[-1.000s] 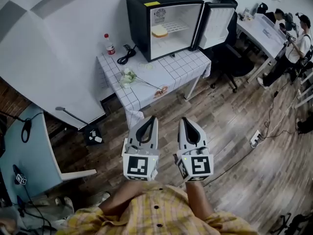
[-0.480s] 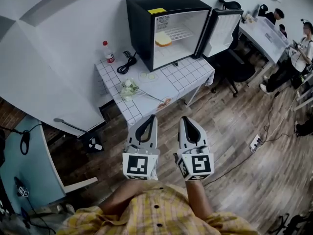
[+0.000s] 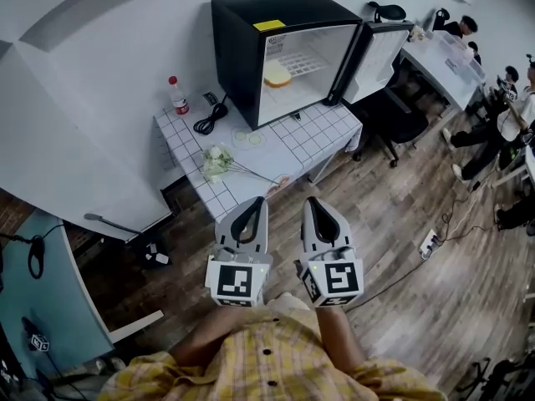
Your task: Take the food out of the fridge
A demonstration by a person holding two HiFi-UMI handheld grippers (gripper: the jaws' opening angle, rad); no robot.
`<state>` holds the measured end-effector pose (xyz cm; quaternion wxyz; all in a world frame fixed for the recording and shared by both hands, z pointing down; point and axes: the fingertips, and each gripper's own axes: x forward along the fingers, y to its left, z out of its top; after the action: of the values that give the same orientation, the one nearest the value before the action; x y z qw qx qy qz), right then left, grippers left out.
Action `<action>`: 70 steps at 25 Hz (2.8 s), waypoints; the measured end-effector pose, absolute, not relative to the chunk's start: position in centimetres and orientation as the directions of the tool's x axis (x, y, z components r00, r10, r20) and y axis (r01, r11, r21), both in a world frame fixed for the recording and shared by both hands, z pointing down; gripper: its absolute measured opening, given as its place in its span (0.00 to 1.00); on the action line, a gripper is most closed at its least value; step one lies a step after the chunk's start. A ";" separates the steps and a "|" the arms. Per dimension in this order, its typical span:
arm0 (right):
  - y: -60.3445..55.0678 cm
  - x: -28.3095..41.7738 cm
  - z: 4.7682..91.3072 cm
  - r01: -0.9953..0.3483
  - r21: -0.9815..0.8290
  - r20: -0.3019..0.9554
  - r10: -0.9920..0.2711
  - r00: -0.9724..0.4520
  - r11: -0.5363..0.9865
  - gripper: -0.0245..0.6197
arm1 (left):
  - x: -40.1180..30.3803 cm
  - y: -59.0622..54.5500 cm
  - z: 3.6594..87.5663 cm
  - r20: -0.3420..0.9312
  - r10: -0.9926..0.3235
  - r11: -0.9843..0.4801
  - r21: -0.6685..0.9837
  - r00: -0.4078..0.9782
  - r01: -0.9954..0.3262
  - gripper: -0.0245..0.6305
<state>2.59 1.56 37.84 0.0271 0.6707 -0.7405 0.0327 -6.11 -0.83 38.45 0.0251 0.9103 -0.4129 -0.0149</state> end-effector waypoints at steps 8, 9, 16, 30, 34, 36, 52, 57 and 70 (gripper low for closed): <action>-0.4 3.2 38.6 -0.996 -0.015 0.099 -0.991 -0.091 0.090 0.05 | -5.1 -2.9 38.9 -0.005 -0.744 -0.667 0.061 0.668 -0.742 0.05; -0.8 3.5 38.6 -0.996 -0.016 0.092 -0.991 -0.092 0.091 0.05 | -4.9 -3.3 39.0 -0.006 -0.745 -0.667 0.059 0.667 -0.743 0.05; -5.2 5.7 38.8 -0.994 -0.019 0.065 -0.992 -0.110 0.109 0.05 | -2.9 -7.4 39.0 -0.015 -0.758 -0.652 0.040 0.652 -0.757 0.05; -17.2 10.9 39.2 -0.977 -0.087 0.059 -0.978 -0.200 0.195 0.05 | 1.1 -19.0 39.3 0.003 -0.830 -0.557 0.018 0.557 -0.830 0.05; -19.9 11.6 40.2 -0.970 -0.105 0.063 -0.972 -0.227 0.220 0.05 | 1.8 -21.3 40.3 0.017 -0.845 -0.534 0.014 0.534 -0.845 0.05; -20.8 12.1 40.8 -0.968 -0.111 0.079 -0.969 -0.236 0.227 0.05 | 2.4 -22.0 41.0 0.034 -0.848 -0.528 0.016 0.528 -0.849 0.05; -28.3 14.0 40.7 -0.933 -0.130 0.103 -0.931 -0.349 0.336 0.05 | 4.9 -27.7 40.4 0.047 -0.900 -0.432 0.020 0.433 -0.902 0.05; -29.2 14.4 41.1 -0.930 -0.132 0.119 -0.926 -0.358 0.343 0.05 | 5.3 -28.5 40.3 0.055 -0.906 -0.421 0.007 0.421 -0.907 0.05; -32.2 14.0 42.5 -0.860 -0.391 0.133 -0.905 -0.405 0.328 0.05 | 4.1 -30.4 40.9 0.085 -0.902 -0.421 0.032 0.423 -0.906 0.05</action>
<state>14.05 -32.22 42.54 -0.0544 0.5426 -0.8130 0.2039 4.12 -30.36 40.87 0.0363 0.8426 -0.5366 0.0273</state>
